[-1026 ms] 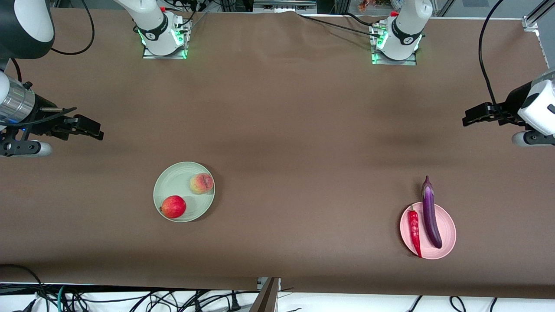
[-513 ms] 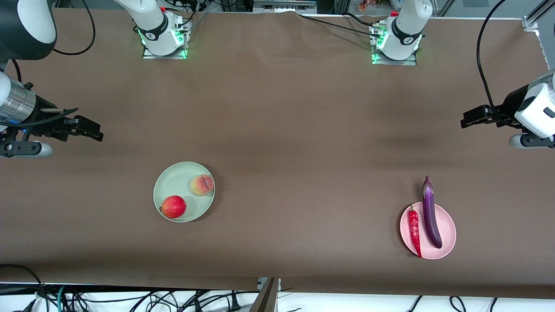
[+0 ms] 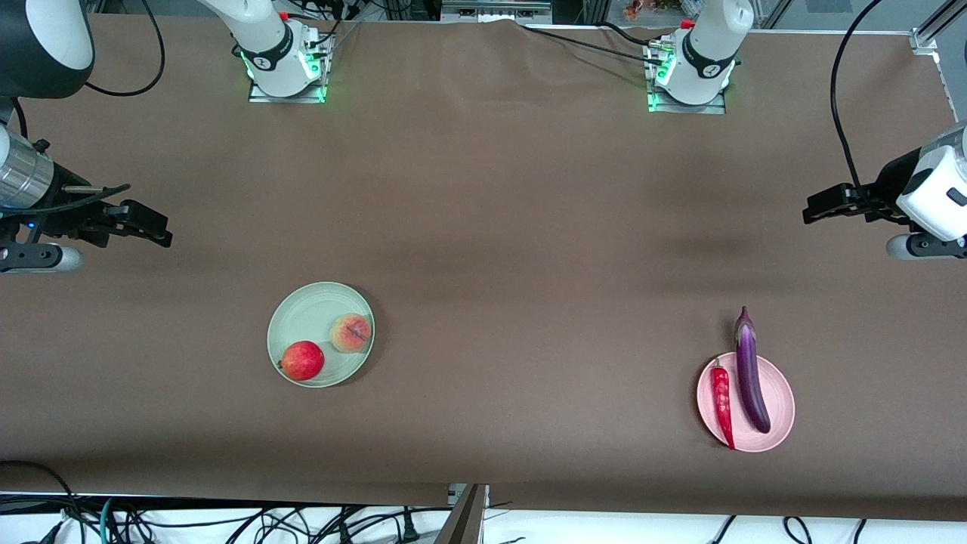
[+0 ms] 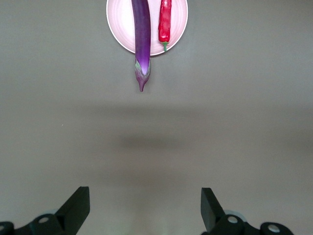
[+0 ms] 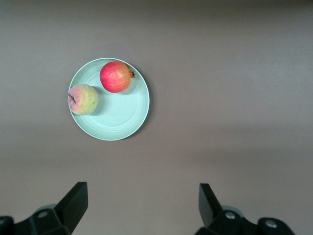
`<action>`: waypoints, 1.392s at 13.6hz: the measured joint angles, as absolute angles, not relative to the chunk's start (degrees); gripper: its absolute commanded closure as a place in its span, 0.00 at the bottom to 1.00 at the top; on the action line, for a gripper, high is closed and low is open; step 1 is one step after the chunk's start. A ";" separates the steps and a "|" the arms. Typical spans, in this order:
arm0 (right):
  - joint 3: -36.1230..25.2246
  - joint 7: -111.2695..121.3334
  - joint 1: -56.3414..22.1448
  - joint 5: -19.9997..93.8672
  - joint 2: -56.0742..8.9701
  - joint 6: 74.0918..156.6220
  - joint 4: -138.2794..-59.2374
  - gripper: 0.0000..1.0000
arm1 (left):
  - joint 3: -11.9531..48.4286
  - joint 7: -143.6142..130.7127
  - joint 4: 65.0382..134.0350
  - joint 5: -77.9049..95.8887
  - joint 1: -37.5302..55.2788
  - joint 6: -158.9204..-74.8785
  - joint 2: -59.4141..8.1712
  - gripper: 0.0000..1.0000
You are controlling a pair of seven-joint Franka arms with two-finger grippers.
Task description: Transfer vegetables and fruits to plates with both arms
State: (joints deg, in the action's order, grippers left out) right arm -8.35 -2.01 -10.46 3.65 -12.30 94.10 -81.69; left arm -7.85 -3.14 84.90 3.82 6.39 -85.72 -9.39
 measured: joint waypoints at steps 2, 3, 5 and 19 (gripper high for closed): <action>-8.33 -2.01 -10.49 3.64 -12.30 94.13 -81.69 0.00 | -7.85 -3.14 84.63 3.82 6.39 -85.73 -9.54 0.00; -8.33 -2.01 -10.49 3.64 -12.30 94.13 -81.69 0.00 | -7.85 -3.14 84.54 3.82 6.39 -85.74 -9.62 0.00; -8.33 -2.01 -10.49 3.62 -12.30 94.15 -81.69 0.00 | -7.84 -3.14 84.38 3.82 6.39 -85.74 -9.69 0.00; -7.79 -2.02 -10.85 2.78 -12.30 94.88 -81.68 0.00 | -7.84 -3.14 84.17 3.82 6.39 -85.74 -10.03 0.00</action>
State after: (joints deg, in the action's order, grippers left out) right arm -7.79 -2.02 -10.85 2.78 -12.30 94.88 -81.68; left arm -7.84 -3.14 84.17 3.82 6.39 -85.74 -10.03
